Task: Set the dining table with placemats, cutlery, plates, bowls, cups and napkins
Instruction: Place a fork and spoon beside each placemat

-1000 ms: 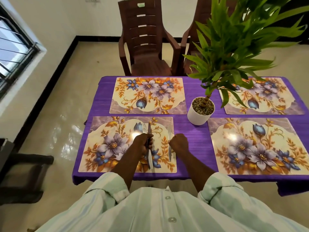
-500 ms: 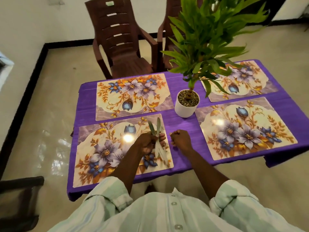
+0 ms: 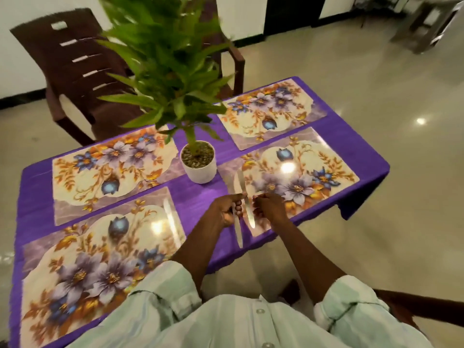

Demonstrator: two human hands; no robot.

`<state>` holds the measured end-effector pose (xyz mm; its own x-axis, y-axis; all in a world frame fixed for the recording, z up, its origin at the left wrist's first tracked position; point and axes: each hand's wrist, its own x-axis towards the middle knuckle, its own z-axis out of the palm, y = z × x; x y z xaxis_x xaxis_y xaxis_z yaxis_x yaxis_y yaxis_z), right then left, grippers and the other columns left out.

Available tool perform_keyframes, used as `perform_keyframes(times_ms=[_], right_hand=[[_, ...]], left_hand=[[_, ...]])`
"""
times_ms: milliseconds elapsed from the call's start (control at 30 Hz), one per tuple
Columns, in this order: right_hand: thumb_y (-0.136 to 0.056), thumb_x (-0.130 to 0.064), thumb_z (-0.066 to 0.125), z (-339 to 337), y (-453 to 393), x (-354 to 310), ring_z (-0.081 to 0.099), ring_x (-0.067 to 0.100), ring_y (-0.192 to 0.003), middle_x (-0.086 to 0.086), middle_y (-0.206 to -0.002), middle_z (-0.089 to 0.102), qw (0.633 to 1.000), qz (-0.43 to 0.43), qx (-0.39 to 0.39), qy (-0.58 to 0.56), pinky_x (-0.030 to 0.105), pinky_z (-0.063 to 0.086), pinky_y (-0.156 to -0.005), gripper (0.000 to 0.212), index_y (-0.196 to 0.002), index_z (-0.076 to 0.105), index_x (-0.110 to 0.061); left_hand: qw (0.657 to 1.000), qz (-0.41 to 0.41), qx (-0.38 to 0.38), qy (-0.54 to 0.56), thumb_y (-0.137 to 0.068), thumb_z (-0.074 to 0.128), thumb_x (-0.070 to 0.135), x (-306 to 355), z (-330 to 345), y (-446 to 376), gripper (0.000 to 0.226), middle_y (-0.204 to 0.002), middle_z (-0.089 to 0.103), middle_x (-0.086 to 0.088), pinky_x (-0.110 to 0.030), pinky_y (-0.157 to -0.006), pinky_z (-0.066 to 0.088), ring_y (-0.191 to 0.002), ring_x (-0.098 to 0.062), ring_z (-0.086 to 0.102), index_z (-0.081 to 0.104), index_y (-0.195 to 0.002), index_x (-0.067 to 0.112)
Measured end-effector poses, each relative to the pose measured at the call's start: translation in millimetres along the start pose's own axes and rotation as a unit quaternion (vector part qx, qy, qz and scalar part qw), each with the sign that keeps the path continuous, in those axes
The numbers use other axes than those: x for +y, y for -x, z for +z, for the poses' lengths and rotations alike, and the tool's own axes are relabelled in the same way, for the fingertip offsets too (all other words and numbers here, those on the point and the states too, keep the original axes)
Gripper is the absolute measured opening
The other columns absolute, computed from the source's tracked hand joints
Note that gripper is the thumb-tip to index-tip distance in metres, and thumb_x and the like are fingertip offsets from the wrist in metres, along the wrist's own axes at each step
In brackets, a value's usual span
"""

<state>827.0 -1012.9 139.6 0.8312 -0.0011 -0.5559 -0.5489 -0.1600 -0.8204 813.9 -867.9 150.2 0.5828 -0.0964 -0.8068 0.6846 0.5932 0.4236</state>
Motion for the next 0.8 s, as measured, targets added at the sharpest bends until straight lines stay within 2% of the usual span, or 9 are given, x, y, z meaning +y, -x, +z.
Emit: perform_keyframes(times_ms=[67, 133, 300, 367, 400, 467, 567, 700, 800], right_hand=[[-0.087, -0.004, 0.060, -38.1, -8.1, -6.4, 0.054, 0.022, -0.047, 0.012, -0.060, 0.061, 1.000, 0.000, -0.007, -0.008, 0.022, 0.041, -0.043, 0.010, -0.079, 0.066, -0.001], [-0.089, -0.002, 0.057, -81.7, -18.2, -15.1, 0.053, 0.021, -0.048, 0.012, -0.062, 0.061, 1.000, 0.001, -0.014, -0.018, 0.022, 0.041, -0.044, 0.012, -0.079, 0.064, -0.002], [-0.091, -0.002, 0.052, -168.4, -44.0, -32.6, 0.051, 0.018, -0.048, 0.012, -0.067, 0.058, 0.999, 0.023, -0.022, -0.017, 0.024, 0.040, -0.047, 0.011, -0.086, 0.061, -0.003], [-0.093, -0.005, 0.054, -197.5, -58.3, -40.9, 0.050, 0.017, -0.049, 0.010, -0.067, 0.059, 0.999, 0.024, -0.025, -0.020, 0.023, 0.041, -0.046, 0.012, -0.084, 0.062, -0.003], [-0.093, -0.007, 0.056, -207.4, -64.8, -43.8, 0.051, 0.017, -0.049, 0.010, -0.069, 0.060, 0.999, 0.026, -0.027, -0.019, 0.024, 0.042, -0.046, 0.012, -0.085, 0.063, -0.002], [-0.092, -0.011, 0.060, -223.6, -81.4, -49.7, 0.057, 0.019, -0.054, 0.014, -0.077, 0.066, 0.998, 0.036, -0.044, -0.024, 0.026, 0.047, -0.051, 0.014, -0.093, 0.067, 0.001], [-0.092, -0.015, 0.059, -233.9, -102.5, -61.4, 0.067, 0.024, -0.073, 0.017, -0.091, 0.072, 0.993, 0.061, -0.093, -0.024, 0.031, 0.055, -0.066, 0.023, -0.104, 0.069, 0.002], [-0.092, -0.008, 0.055, -246.3, -130.3, -80.8, 0.068, 0.018, -0.071, 0.011, -0.087, 0.072, 0.987, 0.064, -0.146, -0.003, 0.027, 0.054, -0.062, 0.018, -0.099, 0.070, 0.000], [-0.089, -0.002, 0.058, -257.1, -161.3, -89.0, 0.062, 0.020, -0.071, 0.011, -0.082, 0.068, 0.988, 0.071, -0.135, 0.032, 0.027, 0.049, -0.063, 0.015, -0.085, 0.071, -0.007]], left_hand=[[1.000, -0.005, 0.017, -0.022, -0.094, 0.056, 0.011, -10.1, 34.0, -15.9, 0.039, -0.036, 0.025, 0.006, -0.012, -0.031, 0.020, -0.026, -0.008, 0.023, 0.049, -0.055, 0.013], [0.999, -0.011, 0.039, -0.029, -0.091, 0.060, 0.011, -24.4, 71.8, -30.2, 0.047, -0.034, 0.020, 0.006, -0.012, -0.029, 0.020, -0.024, -0.009, 0.019, 0.038, -0.051, 0.018], [0.998, -0.028, 0.037, -0.052, -0.088, 0.064, 0.013, -50.5, 155.3, -46.3, 0.046, -0.036, 0.023, 0.006, -0.012, -0.032, 0.016, -0.026, -0.009, 0.017, 0.051, -0.044, 0.014], [0.998, -0.019, 0.032, -0.054, -0.089, 0.063, 0.012, -53.6, 189.2, -51.9, 0.036, -0.036, 0.025, 0.006, -0.012, -0.032, 0.014, -0.027, -0.008, 0.016, 0.057, -0.054, 0.012], [0.998, -0.014, 0.032, -0.058, -0.089, 0.063, 0.012, -53.6, 201.1, -54.4, 0.031, -0.036, 0.026, 0.006, -0.011, -0.031, 0.015, -0.027, -0.008, 0.016, 0.055, -0.059, 0.012], [0.996, -0.008, 0.046, -0.080, -0.088, 0.066, 0.017, -50.9, 222.7, -60.8, 0.034, -0.036, 0.026, 0.004, -0.014, -0.034, 0.025, -0.027, -0.010, 0.018, 0.048, -0.059, 0.013], [0.994, 0.000, 0.076, -0.082, -0.084, 0.071, 0.022, -39.7, 242.3, -77.4, 0.039, -0.038, 0.029, 0.001, -0.020, -0.042, 0.035, -0.031, -0.011, 0.023, 0.045, -0.057, 0.012], [0.996, 0.009, 0.076, -0.047, -0.084, 0.071, 0.019, -24.6, 265.5, -112.1, 0.044, -0.034, 0.029, 0.002, -0.012, -0.032, 0.026, -0.024, -0.011, 0.026, 0.039, -0.055, 0.013], [0.996, 0.026, 0.082, -0.038, -0.082, 0.072, 0.015, -18.0, 283.1, -142.4, 0.038, -0.037, 0.028, 0.004, -0.014, -0.033, 0.020, -0.027, -0.009, 0.023, 0.042, -0.059, 0.015]])
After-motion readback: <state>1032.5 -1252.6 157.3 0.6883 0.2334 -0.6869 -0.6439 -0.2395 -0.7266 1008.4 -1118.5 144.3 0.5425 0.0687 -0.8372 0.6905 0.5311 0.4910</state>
